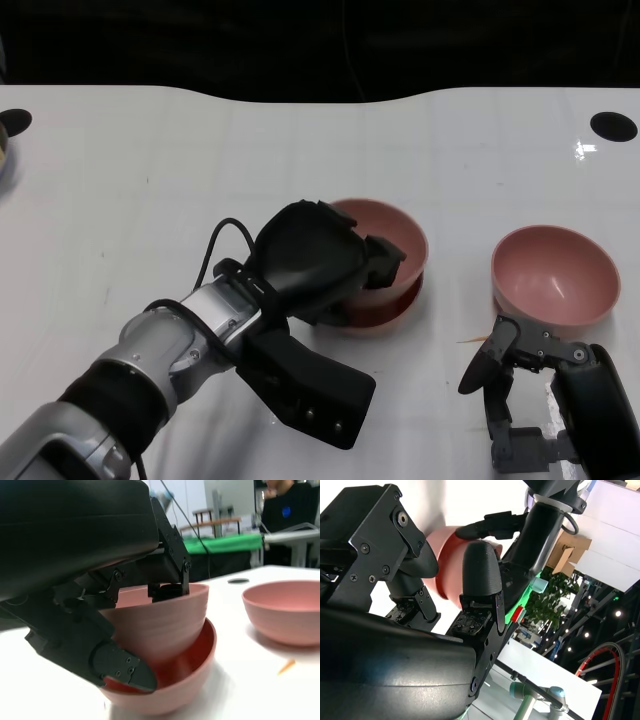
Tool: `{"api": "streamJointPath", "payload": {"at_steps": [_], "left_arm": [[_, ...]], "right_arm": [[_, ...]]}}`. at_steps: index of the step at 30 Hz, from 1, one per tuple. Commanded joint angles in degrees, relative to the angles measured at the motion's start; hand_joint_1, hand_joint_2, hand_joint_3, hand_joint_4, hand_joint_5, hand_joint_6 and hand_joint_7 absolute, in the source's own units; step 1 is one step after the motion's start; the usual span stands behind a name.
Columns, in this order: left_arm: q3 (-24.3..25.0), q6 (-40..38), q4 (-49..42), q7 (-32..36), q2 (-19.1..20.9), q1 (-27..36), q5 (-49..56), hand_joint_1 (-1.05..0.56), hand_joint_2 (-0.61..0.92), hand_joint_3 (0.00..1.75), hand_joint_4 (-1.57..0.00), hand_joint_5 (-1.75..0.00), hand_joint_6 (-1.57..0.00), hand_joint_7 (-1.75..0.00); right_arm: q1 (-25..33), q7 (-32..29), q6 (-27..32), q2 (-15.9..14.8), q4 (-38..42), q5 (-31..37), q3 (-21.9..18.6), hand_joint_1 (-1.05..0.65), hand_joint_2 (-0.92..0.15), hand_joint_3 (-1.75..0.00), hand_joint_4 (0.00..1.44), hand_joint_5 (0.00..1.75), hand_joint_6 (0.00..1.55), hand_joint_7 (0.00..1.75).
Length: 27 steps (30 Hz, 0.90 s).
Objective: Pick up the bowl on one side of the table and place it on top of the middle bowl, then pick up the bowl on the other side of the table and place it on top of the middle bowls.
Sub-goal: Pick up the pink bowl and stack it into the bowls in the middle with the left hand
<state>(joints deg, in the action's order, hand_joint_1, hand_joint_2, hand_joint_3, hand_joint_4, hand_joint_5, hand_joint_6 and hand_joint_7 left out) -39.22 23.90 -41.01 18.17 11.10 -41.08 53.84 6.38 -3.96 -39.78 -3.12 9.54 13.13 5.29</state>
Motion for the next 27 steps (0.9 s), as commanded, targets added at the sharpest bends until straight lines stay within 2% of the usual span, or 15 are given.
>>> {"api": "streamJointPath", "payload": {"at_steps": [1, 3, 4, 5, 8, 11, 19, 25, 27], "left_arm": [[0.49, -1.47, 3.38, -7.26, 1.98, -0.09, -1.18, -0.46, 0.92, 0.18, -0.6, -0.6, -0.65, -0.13], [0.63, -2.46, 4.94, -9.98, 2.34, 0.26, -1.28, -0.53, 0.92, 0.23, -0.49, -0.39, -0.55, -0.03], [0.83, -3.01, 5.75, -11.5, 2.46, 0.55, -1.56, -0.55, 0.92, 0.24, -0.47, -0.36, -0.53, -0.02], [1.0, -3.43, 6.45, -12.73, 2.6, 0.81, -1.78, -0.62, 0.92, 0.27, -0.36, -0.28, -0.42, -0.01], [1.42, -4.22, 8.1, -15.07, 3.05, 1.59, -2.36, -0.71, 0.92, 0.35, -0.21, -0.2, -0.28, 0.0], [1.61, -4.94, 9.45, -16.16, 3.49, 2.23, -2.62, -0.75, 0.92, 0.4, -0.15, -0.18, -0.23, 0.0], [3.24, -5.72, 14.64, -17.82, 5.46, 5.05, -3.71, -0.81, 0.92, 0.46, -0.11, -0.2, -0.19, 0.0], [4.75, -6.57, 18.19, -14.6, 6.52, 10.2, -3.07, -0.8, 0.92, 0.4, -0.01, -0.21, -0.1, 0.0], [4.6, -6.66, 17.95, -11.62, 6.48, 11.78, -2.03, -0.79, 0.92, 0.4, 0.0, -0.15, -0.07, -0.01]], "right_arm": [[0.42, 0.22, 0.44, -0.26, -0.89, -0.81, -0.13, 0.1, -0.21, -1.64, 0.9, 1.75, 0.82, 1.4], [0.41, 0.28, 0.53, -0.25, -0.93, -0.88, -0.13, 0.1, -0.21, -1.64, 0.9, 1.75, 0.82, 1.4], [0.38, 0.4, 0.62, -0.2, -0.94, -1.09, -0.1, 0.1, -0.21, -1.64, 0.9, 1.75, 0.82, 1.4], [0.37, 0.47, 0.75, -0.13, -0.99, -1.18, -0.07, 0.1, -0.21, -1.64, 0.9, 1.75, 0.83, 1.4], [0.23, 0.57, 0.82, 0.05, -0.98, -1.29, -0.04, 0.11, -0.22, -1.64, 0.91, 1.75, 0.83, 1.4], [0.2, 0.51, 0.99, 0.09, -1.02, -1.06, -0.05, 0.12, -0.22, -1.64, 0.91, 1.75, 0.82, 1.41], [0.35, 0.33, 1.43, 0.1, -1.39, -0.48, -0.11, 0.14, -0.22, -1.65, 0.92, 1.75, 0.82, 1.41], [0.42, 0.35, 1.6, 0.22, -1.45, -0.72, -0.11, 0.14, -0.22, -1.64, 0.92, 1.75, 0.82, 1.41], [0.44, 0.48, 1.56, 0.19, -1.45, -0.9, -0.08, 0.13, -0.22, -1.64, 0.92, 1.75, 0.81, 1.41]]}}
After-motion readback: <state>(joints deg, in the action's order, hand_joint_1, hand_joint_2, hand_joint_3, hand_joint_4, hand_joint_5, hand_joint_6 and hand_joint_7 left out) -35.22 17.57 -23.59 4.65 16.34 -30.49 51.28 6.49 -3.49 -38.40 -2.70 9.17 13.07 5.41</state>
